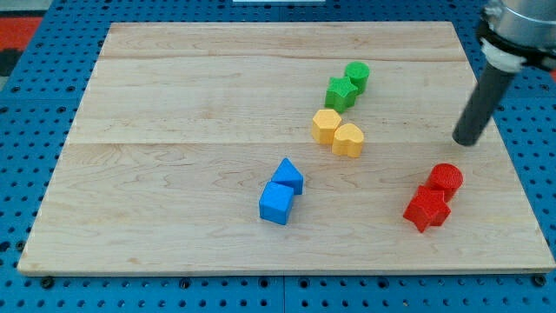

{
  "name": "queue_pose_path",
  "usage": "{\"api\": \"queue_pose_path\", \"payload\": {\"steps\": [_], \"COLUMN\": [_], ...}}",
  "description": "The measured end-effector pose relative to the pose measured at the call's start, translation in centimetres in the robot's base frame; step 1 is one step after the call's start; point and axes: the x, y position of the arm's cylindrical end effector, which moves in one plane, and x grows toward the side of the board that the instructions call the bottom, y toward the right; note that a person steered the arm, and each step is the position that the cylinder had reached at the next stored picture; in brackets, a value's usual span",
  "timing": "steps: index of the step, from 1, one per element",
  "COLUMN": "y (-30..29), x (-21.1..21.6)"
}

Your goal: Move the red star left a bit

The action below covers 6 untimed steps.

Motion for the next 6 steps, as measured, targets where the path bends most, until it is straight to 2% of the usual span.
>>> {"api": "queue_pose_path", "payload": {"steps": [1,2,3,4,5,6], "y": [-6.9,-7.5,3.9,8.1,6.9,6.1], "x": [6.5,5.5,2.4,11.6,15.5,15.8]}}
